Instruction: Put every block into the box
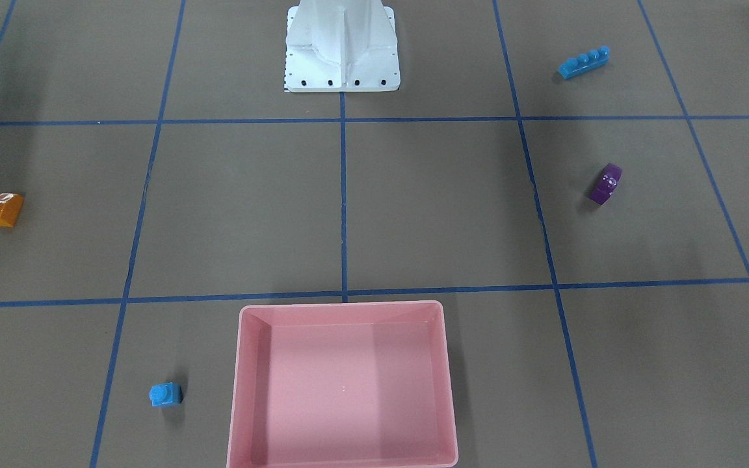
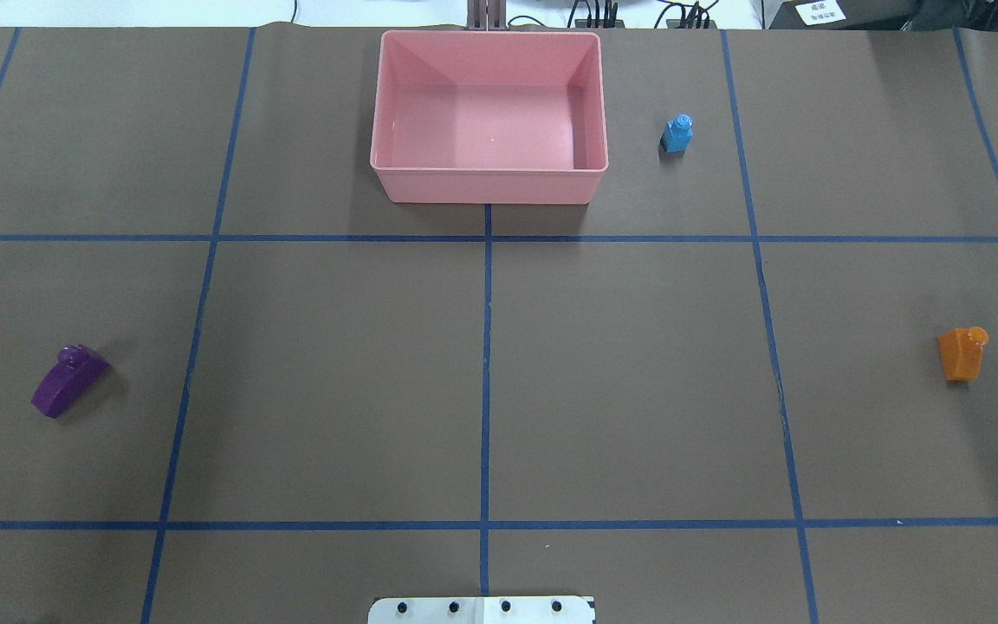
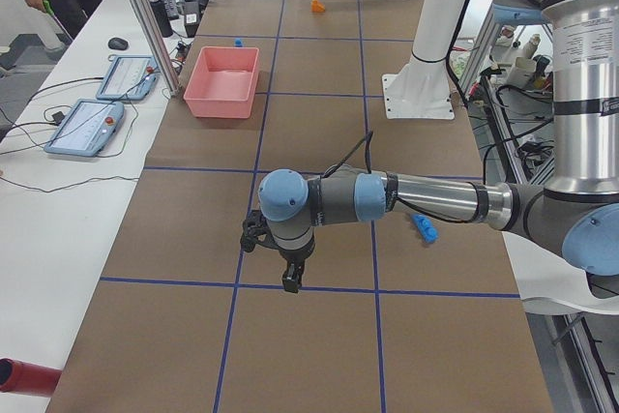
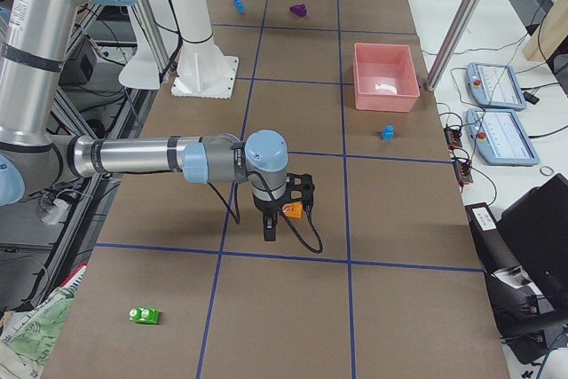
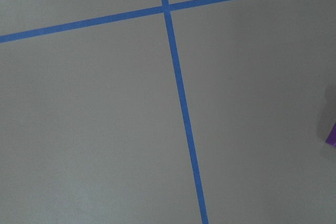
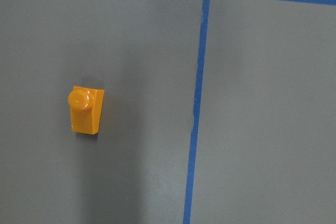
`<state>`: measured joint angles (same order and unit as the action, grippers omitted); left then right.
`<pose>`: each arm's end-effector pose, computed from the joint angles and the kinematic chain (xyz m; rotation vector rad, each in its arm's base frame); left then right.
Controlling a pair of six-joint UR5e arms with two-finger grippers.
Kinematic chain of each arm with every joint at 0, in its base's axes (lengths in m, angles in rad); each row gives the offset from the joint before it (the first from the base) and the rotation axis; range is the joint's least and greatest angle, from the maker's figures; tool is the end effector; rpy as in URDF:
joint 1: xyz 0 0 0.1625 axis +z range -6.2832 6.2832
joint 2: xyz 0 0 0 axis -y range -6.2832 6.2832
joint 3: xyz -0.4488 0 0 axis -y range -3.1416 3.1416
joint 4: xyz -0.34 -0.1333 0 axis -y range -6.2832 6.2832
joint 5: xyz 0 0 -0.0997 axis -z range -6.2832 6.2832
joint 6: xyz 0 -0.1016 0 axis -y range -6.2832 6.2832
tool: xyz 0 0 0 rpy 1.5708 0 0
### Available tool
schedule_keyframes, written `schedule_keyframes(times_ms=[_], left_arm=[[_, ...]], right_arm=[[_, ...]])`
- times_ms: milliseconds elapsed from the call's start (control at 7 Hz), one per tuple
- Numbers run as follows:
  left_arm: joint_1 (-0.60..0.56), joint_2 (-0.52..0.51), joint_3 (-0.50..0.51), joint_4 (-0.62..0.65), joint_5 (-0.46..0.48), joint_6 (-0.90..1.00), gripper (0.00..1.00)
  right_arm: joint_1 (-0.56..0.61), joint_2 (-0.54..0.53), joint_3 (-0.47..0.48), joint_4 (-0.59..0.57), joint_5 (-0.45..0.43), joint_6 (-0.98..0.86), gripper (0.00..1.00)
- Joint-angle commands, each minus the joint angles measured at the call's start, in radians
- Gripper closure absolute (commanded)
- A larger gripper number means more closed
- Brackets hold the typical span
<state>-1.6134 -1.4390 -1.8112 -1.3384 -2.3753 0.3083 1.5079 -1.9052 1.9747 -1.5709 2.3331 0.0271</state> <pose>-0.0758 -0.3664 0.6528 0.0251 0.8129 0.2011 0.0444 -0.2998 0.6292 0.0317 -0.7643 -0.0605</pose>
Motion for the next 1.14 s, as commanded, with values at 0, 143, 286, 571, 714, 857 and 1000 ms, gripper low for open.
schedule_keyframes(times_ms=[0,143,286,571,714,857,1000], left_arm=[[-0.003,0.012,-0.011,-0.03,0.019,0.005,0.0],[-0.003,0.009,-0.013,-0.031,0.027,0.003,0.0],[-0.003,0.002,-0.013,-0.034,0.027,0.003,0.0],[-0.003,0.0,-0.013,-0.035,0.027,0.003,0.0],[-0.003,0.0,-0.013,-0.036,0.027,0.003,0.0],[-0.003,0.002,-0.013,-0.036,0.025,0.003,0.0],[-0.003,0.002,-0.013,-0.036,0.025,0.003,0.0]], right_arm=[[0.0,0.0,0.003,0.0,0.002,0.001,0.0],[0.0,0.0,0.003,0.002,0.003,0.002,0.0],[-0.002,0.017,0.003,0.023,0.009,0.002,0.0],[-0.073,0.073,0.001,0.121,0.052,0.212,0.0],[-0.183,0.083,-0.007,0.222,0.036,0.391,0.0],[-0.283,0.119,-0.039,0.308,-0.036,0.577,0.0],[-0.345,0.126,-0.113,0.419,-0.078,0.64,0.0]])
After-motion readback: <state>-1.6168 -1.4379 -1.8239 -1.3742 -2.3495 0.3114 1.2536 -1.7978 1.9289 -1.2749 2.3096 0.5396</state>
